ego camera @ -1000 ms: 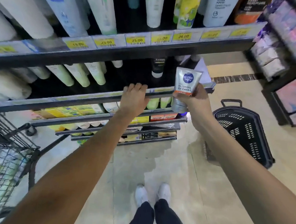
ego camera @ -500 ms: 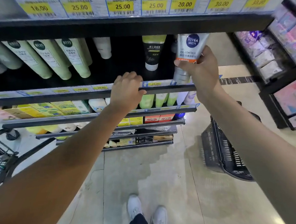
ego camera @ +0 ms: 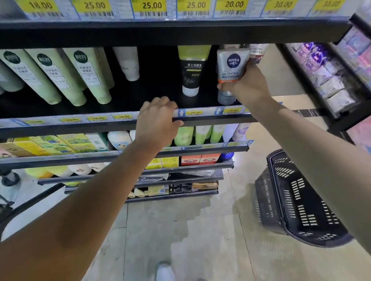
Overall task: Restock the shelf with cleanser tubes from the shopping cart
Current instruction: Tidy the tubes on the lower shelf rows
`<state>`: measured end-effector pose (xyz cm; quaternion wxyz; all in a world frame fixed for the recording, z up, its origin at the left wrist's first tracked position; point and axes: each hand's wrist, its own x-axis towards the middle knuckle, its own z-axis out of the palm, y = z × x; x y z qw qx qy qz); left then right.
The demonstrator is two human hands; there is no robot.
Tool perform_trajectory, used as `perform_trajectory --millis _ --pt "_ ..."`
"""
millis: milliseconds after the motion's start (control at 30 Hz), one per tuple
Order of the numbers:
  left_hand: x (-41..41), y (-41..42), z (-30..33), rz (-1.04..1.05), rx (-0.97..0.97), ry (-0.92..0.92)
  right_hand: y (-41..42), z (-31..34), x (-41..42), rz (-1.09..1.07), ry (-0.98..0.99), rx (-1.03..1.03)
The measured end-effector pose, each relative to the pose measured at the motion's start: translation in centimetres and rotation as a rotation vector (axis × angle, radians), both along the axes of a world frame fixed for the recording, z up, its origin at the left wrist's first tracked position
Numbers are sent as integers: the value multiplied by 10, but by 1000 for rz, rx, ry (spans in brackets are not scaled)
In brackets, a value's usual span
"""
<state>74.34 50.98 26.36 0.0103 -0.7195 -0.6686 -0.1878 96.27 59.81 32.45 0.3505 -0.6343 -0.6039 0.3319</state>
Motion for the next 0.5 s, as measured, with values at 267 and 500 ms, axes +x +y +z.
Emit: perform_trajectory --millis 267,500 --pt "0 0 -1 1 22 -4 2 -3 -3 -119 -40 -47" --pt "0 0 -3 4 25 0 19 -5 -14 -185 16 -26"
